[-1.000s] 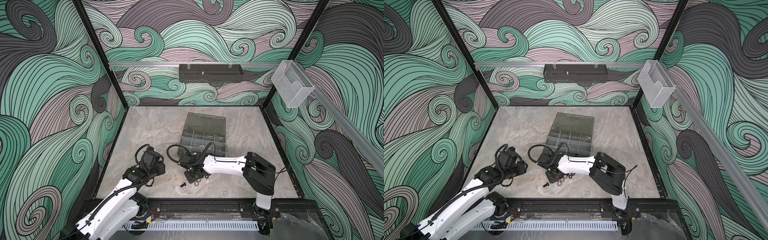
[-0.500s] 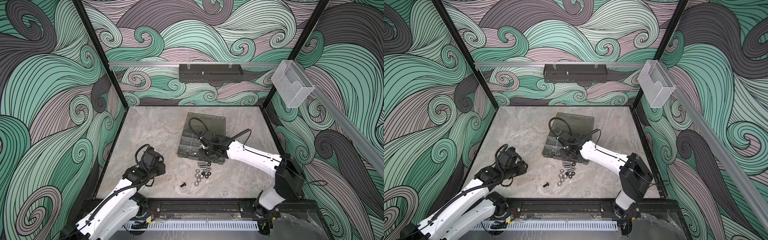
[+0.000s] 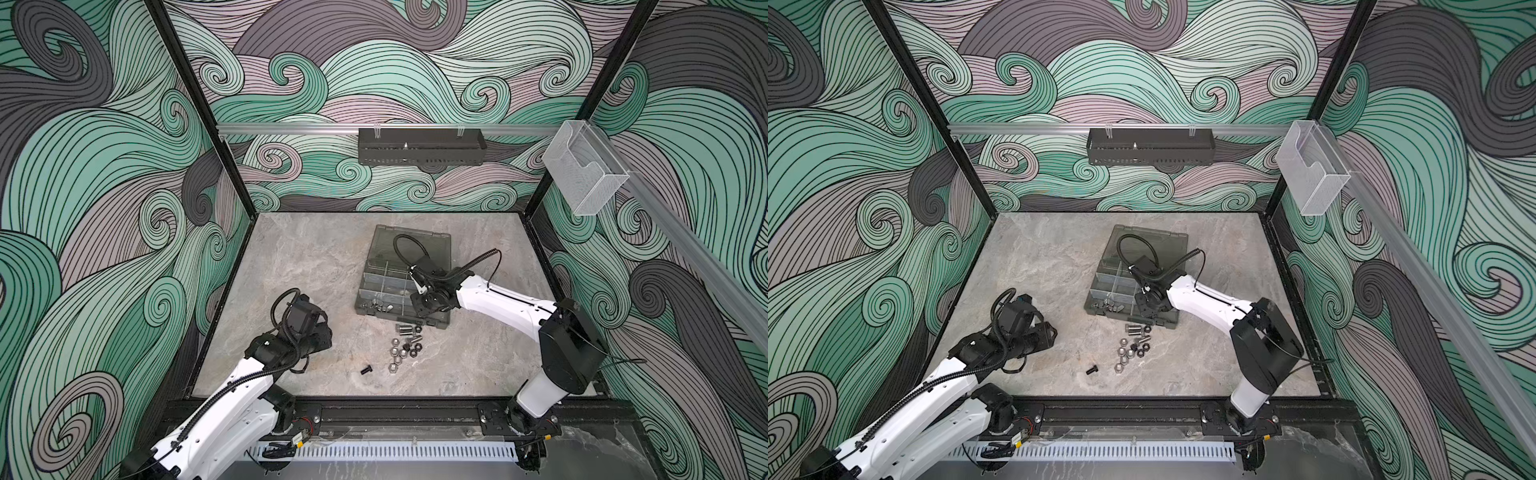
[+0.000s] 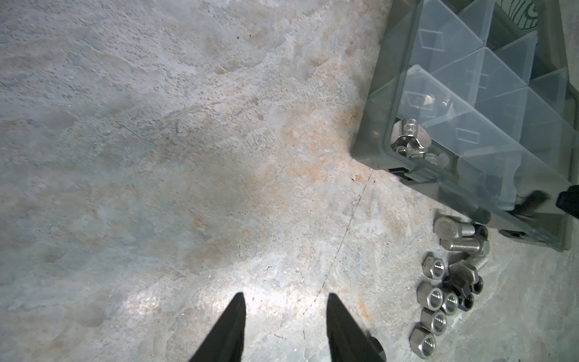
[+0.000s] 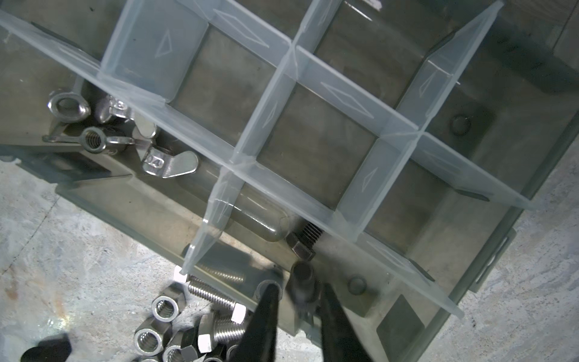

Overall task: Sort the screws and nuts into containers
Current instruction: 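Carry the black bolt with the right gripper into the same compartment, release, then lower the left gripper onto a black bolt while the right gripper draws back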

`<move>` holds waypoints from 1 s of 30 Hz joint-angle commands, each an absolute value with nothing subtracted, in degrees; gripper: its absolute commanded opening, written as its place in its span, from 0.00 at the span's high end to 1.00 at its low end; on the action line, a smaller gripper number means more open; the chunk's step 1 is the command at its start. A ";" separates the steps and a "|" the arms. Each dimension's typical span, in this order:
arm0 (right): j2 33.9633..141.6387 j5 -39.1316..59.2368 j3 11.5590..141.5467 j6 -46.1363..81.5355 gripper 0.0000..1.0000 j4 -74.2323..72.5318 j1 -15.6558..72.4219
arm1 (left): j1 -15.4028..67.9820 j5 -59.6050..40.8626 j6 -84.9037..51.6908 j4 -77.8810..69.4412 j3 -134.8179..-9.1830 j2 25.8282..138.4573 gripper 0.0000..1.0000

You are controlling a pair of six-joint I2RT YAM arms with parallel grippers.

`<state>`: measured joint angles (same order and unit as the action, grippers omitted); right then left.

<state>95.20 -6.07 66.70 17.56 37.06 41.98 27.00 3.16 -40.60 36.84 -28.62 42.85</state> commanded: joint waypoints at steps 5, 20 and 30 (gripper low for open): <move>94.23 -6.37 66.03 17.62 0.65 36.80 41.60 | 26.46 2.38 -41.24 37.70 -28.12 42.36 0.55; 83.26 -3.68 59.84 20.82 0.62 35.34 41.66 | 26.46 -0.26 -40.00 36.17 -28.11 43.58 0.55; 76.13 -5.09 53.94 22.93 0.62 35.36 41.59 | 26.79 -5.83 -39.22 37.32 -29.45 48.14 0.56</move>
